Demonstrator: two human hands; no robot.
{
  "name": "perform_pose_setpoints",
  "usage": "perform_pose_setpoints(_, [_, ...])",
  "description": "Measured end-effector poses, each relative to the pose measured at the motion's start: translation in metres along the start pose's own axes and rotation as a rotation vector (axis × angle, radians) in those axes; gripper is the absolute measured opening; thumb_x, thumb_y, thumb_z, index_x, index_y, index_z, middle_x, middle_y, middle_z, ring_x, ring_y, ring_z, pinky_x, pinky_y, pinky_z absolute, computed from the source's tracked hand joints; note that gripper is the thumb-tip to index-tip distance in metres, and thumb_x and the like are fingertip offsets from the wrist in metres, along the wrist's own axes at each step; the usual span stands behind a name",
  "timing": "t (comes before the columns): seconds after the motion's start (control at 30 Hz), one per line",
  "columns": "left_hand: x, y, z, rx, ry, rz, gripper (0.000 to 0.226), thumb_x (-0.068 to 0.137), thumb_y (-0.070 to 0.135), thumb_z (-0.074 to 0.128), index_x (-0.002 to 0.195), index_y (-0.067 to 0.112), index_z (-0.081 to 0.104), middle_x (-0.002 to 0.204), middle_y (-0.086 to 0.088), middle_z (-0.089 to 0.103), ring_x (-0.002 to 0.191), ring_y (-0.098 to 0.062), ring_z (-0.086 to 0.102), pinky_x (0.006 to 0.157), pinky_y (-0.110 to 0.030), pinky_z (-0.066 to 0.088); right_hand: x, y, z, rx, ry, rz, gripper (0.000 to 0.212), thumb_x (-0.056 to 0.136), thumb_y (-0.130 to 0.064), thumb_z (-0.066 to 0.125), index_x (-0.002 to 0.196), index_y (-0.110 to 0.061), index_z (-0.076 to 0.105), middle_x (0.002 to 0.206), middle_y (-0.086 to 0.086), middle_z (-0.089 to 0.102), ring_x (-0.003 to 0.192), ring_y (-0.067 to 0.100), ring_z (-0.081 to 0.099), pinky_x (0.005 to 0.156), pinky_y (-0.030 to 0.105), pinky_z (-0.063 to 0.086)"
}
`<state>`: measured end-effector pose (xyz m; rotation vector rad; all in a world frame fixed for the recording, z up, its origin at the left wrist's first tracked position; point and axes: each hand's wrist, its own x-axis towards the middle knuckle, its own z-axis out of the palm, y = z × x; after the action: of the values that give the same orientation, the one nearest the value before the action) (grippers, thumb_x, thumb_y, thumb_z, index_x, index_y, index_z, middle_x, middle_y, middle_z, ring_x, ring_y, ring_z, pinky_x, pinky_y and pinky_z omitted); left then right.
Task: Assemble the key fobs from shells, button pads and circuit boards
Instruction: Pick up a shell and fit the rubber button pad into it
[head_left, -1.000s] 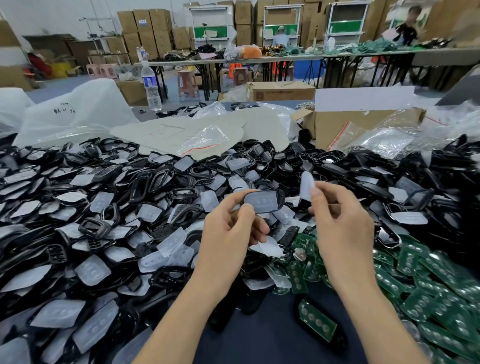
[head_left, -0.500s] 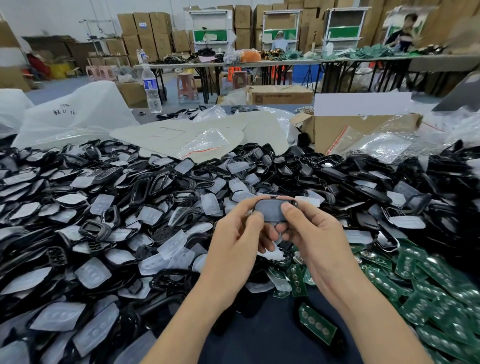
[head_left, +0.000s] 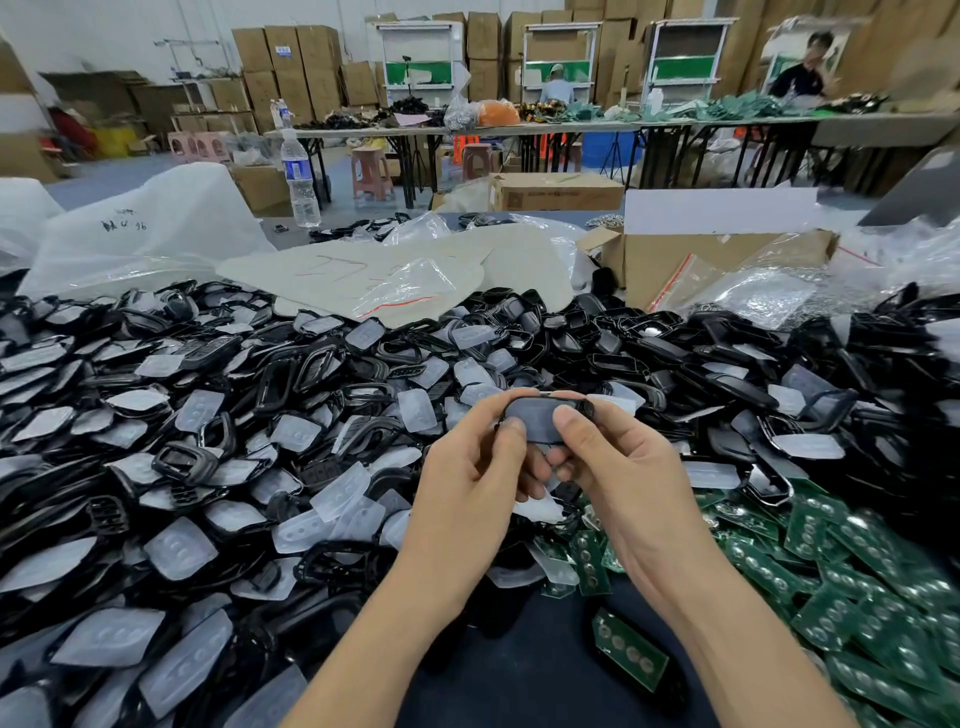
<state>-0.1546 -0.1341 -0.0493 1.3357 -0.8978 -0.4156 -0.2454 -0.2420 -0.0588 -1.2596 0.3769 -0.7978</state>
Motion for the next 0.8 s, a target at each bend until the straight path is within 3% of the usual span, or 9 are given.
perform_pose_setpoints(0.23, [-0.0017,0.0016,0.0044,-0.036,-0.018,0.017,0.031,0.106,0.009,0.045,0.117,0.023,0.071,0.071,-0.003,0.067,0.066,-0.012,0.059,0.064,-0.021,0.05,0.0003,-0.0003,0.0011,0.082,0.011,0.037,0.013,0.084,-0.029,0.078,0.089,-0.017,0.079,0.066,0.003,0.059,0.064,0.018,0.054,0.064,0.031,0.048])
perform_pose_setpoints(0.33, [-0.0016,0.0016,0.0047,-0.044,-0.024,0.026,0.03,0.107,0.01,0.045,0.116,0.022,0.071,0.071,-0.003,0.068,0.066,-0.012,0.06,0.065,-0.021,0.05,0.0002,-0.0017,0.0045,0.174,0.002,0.071,0.017,0.083,-0.026,0.071,0.088,-0.01,0.076,0.064,0.006,0.055,0.06,0.02,0.051,0.063,0.034,0.046])
perform_pose_setpoints(0.57, [-0.0012,0.0006,0.0026,0.012,-0.048,0.065,0.04,0.106,0.009,0.043,0.114,0.036,0.073,0.07,0.001,0.064,0.065,-0.011,0.056,0.065,-0.026,0.052,-0.0007,-0.0026,0.0075,0.215,-0.01,0.112,0.019,0.101,-0.008,0.054,0.1,-0.003,0.072,0.062,0.008,0.051,0.056,0.019,0.051,0.054,0.032,0.05])
perform_pose_setpoints(0.73, [-0.0034,-0.0015,0.0043,0.085,-0.071,0.058,0.038,0.104,0.015,0.046,0.114,0.041,0.072,0.067,0.003,0.059,0.063,-0.009,0.052,0.06,-0.025,0.05,-0.0001,-0.0002,0.0057,0.17,-0.018,0.141,0.017,0.095,-0.008,0.064,0.109,0.002,0.066,0.072,0.016,0.057,0.055,0.022,0.054,0.055,0.035,0.051])
perform_pose_setpoints(0.8, [-0.0038,-0.0028,0.0045,0.11,-0.069,0.051,0.036,0.105,0.015,0.047,0.118,0.039,0.071,0.065,0.005,0.059,0.062,-0.007,0.052,0.06,-0.025,0.049,0.0004,-0.0001,0.0056,0.167,-0.01,0.156,0.014,0.09,-0.01,0.068,0.103,-0.004,0.067,0.073,0.012,0.061,0.054,0.021,0.055,0.054,0.034,0.052])
